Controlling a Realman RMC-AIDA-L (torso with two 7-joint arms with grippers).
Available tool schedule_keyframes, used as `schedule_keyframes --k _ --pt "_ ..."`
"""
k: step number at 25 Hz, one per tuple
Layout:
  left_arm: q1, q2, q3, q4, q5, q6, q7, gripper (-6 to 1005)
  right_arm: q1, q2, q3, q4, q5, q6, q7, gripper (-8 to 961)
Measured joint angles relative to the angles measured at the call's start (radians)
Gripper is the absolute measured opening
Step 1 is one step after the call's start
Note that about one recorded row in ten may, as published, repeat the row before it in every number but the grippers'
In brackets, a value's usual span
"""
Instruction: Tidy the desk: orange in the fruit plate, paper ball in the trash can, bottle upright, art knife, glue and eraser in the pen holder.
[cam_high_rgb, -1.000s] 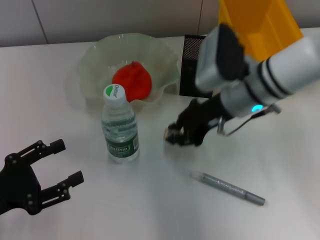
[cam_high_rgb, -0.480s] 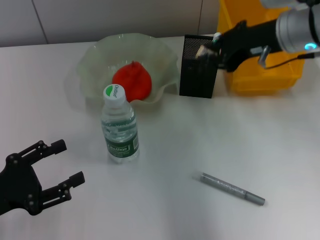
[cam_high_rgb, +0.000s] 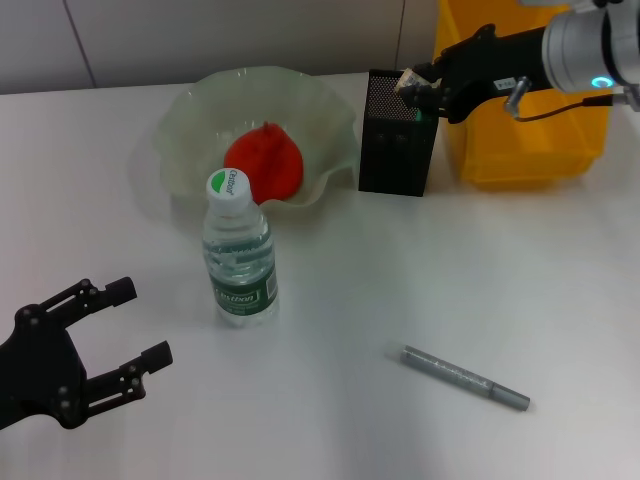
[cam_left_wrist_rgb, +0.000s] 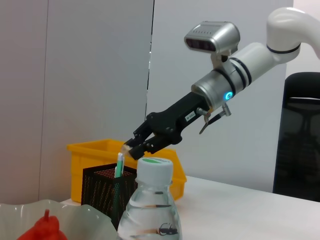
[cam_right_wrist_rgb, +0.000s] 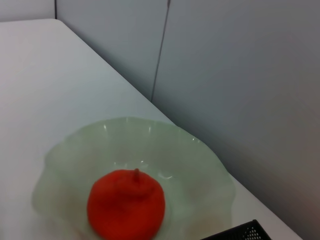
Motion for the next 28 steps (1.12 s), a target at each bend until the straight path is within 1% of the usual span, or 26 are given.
schedule_keyframes --k 4,15,18,21,22,23,26,27,28 --pt "0.000 0.000 -0.001 0.000 0.000 0.001 -0.001 806 0.014 -0.001 0.000 0.044 0.003 0.042 -0.011 379" --pt "0.000 0.000 -0.006 0.000 0.000 0.003 -0.003 807 0.015 -0.002 0.003 0.059 0.006 0.075 -0.028 426" --pt "-0.001 0.000 -0.006 0.000 0.000 0.003 -0.003 807 0.003 -0.002 0.007 0.023 0.006 0.040 0.004 504" --pt "-0.001 0.000 -0.006 0.000 0.000 0.004 -0.003 807 -0.020 0.000 0.008 -0.073 -0.017 -0.075 0.102 582" --pt "-0.003 0.000 -0.006 0.000 0.000 0.005 -0.004 807 -0.032 0.000 0.004 -0.160 -0.050 -0.187 0.192 608" --pt "-0.003 0.000 -0.006 0.000 0.000 0.005 -0.004 807 -0.032 0.000 0.004 -0.160 -0.050 -0.187 0.192 608" --pt "-0.003 0.000 -0.006 0.000 0.000 0.006 -0.004 807 -0.034 0.001 -0.001 -0.278 -0.120 -0.370 0.319 608" --pt "-0.003 0.000 -0.006 0.000 0.000 0.006 -0.004 807 -0.024 0.002 -0.008 -0.337 -0.167 -0.477 0.388 608" --pt "-0.003 0.000 -0.006 0.000 0.000 0.006 -0.004 807 -0.024 0.002 -0.008 -0.337 -0.167 -0.477 0.388 608"
